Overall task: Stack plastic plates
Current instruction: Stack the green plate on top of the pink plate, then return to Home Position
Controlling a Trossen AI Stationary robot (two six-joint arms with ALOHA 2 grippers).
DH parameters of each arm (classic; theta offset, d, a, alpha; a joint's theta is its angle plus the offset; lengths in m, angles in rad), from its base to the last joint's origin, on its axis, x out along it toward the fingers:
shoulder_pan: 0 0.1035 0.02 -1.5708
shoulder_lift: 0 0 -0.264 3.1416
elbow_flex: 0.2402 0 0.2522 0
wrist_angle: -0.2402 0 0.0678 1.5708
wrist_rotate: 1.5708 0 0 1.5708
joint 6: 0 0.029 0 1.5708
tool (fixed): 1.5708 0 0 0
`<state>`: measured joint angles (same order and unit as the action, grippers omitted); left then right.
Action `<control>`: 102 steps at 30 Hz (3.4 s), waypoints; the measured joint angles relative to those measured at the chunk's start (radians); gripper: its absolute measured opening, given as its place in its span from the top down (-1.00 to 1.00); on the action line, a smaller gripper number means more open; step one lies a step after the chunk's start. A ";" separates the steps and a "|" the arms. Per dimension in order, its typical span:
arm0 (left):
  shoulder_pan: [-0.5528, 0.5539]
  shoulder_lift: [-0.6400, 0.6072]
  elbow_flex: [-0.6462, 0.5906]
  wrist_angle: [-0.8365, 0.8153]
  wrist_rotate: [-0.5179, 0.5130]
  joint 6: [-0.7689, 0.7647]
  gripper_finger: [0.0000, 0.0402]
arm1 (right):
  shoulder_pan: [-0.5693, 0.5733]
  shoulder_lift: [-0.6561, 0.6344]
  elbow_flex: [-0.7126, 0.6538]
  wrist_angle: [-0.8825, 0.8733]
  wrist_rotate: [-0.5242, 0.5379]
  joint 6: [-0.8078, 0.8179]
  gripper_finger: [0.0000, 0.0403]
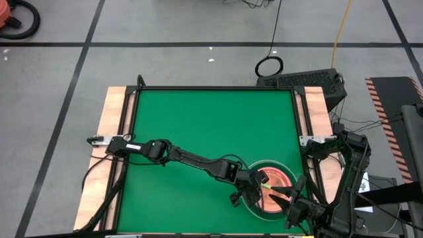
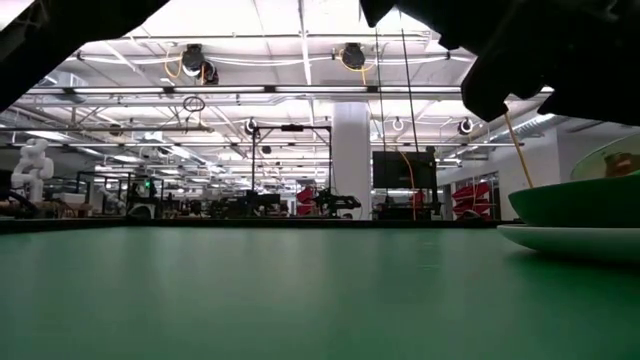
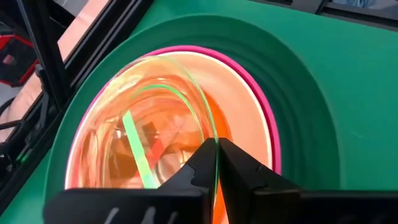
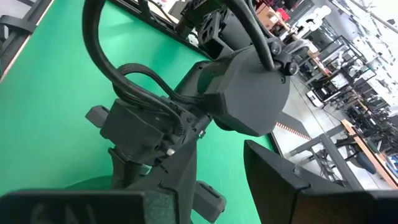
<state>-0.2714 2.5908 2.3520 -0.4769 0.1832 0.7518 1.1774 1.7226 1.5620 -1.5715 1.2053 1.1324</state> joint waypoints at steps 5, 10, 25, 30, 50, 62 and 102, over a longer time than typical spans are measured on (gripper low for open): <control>0.001 0.000 0.000 0.000 -0.002 -0.036 0.80 | 0.000 -0.001 0.000 0.000 0.001 0.005 0.38; 0.005 0.000 0.000 0.009 -0.083 -0.093 0.58 | 0.000 -0.001 0.000 0.000 0.003 0.017 0.38; -0.001 -0.046 0.004 -0.133 -0.042 -0.384 0.35 | -0.030 -0.001 0.000 0.000 0.104 0.016 0.38; -0.007 -0.100 0.004 -0.187 -0.043 -0.405 0.35 | -0.068 -0.002 -0.014 0.001 0.139 0.004 0.38; 0.125 -0.125 -0.011 -0.699 -0.120 -0.502 0.66 | -0.109 -0.304 -0.483 0.316 -0.269 0.226 0.99; 0.213 -0.267 -0.008 -0.684 -0.345 -0.615 0.67 | -0.181 -0.313 -0.759 0.935 -0.525 -0.058 0.99; 0.003 -1.207 -1.616 0.689 -0.682 -0.662 0.67 | -0.571 -0.560 -0.813 1.264 -0.548 -0.956 1.00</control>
<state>-0.2687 1.3837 0.7356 0.2119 -0.4987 0.0901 0.6064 1.1629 0.7486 -0.3072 0.6568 0.1762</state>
